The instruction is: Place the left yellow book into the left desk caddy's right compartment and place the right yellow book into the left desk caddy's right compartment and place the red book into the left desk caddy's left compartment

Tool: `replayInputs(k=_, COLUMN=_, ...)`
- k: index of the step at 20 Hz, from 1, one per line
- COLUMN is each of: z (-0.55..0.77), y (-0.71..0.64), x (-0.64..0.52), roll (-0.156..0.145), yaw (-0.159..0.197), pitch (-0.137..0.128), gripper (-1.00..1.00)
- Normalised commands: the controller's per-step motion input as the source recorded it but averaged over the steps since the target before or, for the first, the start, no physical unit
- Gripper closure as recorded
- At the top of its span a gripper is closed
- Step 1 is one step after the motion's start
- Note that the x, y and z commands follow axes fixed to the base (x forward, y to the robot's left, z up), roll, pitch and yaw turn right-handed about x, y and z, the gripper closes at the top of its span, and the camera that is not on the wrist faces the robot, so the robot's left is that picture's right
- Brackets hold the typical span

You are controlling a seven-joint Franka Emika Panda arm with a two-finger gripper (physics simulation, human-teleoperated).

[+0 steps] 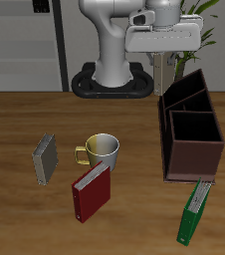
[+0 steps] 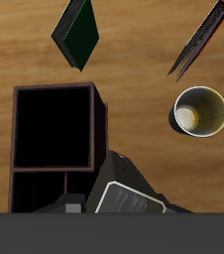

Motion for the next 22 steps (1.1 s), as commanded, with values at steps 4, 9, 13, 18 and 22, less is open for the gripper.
replayInputs(k=4, z=0.33, y=0.52, x=0.46, roll=0.039, yaw=0.037, pitch=0.038, gripper=1.00)
replayInputs(k=9, z=0.07, y=0.32, x=0.33, roll=0.009, yaw=0.061, pitch=0.020, gripper=1.00)
replayInputs(k=13, z=-0.07, y=0.37, x=0.36, roll=0.023, yaw=0.169, pitch=0.010, gripper=1.00)
replayInputs(k=18, z=-0.22, y=0.26, x=0.37, roll=0.006, yaw=0.151, pitch=0.020, gripper=1.00)
replayInputs(k=22, z=-0.15, y=0.07, x=0.16, roll=-0.011, yaw=0.058, pitch=0.004, gripper=1.00)
